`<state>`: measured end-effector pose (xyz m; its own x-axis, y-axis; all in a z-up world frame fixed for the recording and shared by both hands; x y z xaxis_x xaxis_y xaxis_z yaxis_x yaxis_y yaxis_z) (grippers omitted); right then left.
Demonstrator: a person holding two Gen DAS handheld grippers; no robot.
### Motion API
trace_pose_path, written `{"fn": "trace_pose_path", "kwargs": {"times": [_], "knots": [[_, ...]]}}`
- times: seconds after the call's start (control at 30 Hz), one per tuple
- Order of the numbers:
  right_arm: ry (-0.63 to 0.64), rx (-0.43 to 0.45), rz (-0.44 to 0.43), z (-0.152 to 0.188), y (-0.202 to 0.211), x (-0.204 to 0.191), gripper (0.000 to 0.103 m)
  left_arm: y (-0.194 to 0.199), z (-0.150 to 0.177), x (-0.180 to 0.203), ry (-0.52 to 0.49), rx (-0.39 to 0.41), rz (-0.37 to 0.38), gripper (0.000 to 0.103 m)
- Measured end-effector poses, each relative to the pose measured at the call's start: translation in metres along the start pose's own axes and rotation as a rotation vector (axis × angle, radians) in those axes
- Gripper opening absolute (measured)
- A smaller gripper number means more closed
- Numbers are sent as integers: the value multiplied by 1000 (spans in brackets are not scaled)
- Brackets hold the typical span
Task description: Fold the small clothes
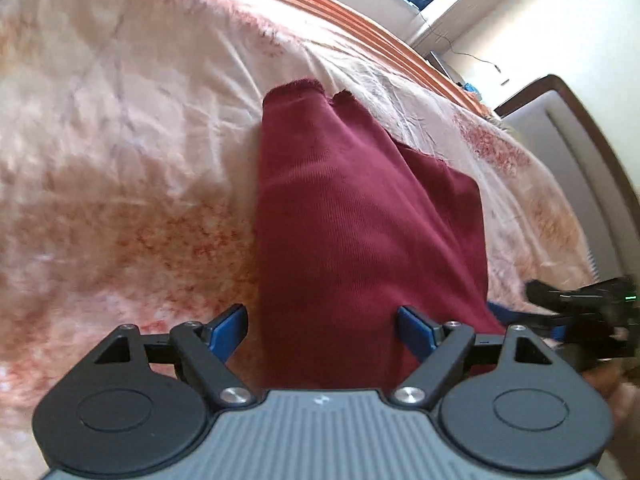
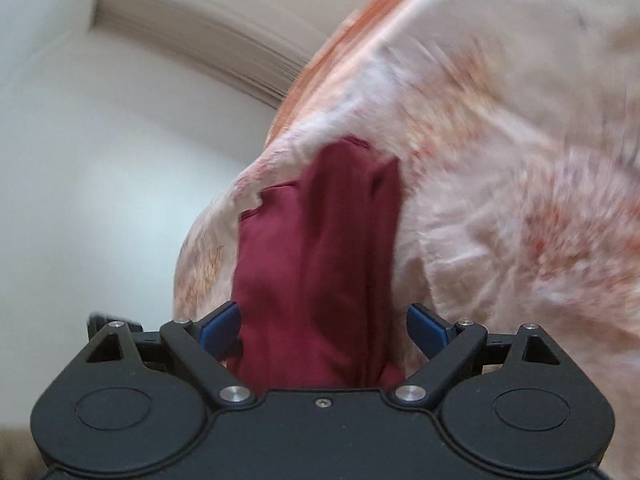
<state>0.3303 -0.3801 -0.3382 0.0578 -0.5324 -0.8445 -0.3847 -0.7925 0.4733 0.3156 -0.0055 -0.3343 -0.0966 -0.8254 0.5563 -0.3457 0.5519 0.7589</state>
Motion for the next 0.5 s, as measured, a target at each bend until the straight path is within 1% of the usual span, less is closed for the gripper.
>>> {"fn": "trace_pose_path", "kwargs": {"times": [0.07,0.17,0.23,0.37,0.43,0.5], "knots": [[-50,-14,-21,-4,-13,11,91,-7,-3,-6,24,-5,21,86],[-63,-24,-46,-8,-25,15,91,-18,-7,-19,80,-18,77,88],[-65,-36,-70,-8,-30,16,91,-24,-7,-24,112,-18,129,90],[-52,-58,-111,-12,-45,20,91,-35,-11,-30,124,-4,189,92],[-52,-59,-122,-14,-51,21,91,-40,-13,-27,116,-2,198,94],[-59,-52,-132,-15,-55,23,89,-46,-15,-23,102,-1,191,95]]}}
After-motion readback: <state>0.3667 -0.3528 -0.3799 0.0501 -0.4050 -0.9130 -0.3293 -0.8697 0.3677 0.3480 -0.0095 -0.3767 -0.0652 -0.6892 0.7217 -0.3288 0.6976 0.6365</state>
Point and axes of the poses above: each gripper's, at about its wrist camera, not at the fingertips, and y roughly against the way its jaws point, x to its right, z to its underside, the point moved 3 cm from there along -y, roughly the way its jaws point, and after that the axes turned 2 degrees about -x, right-handed, at the moved point
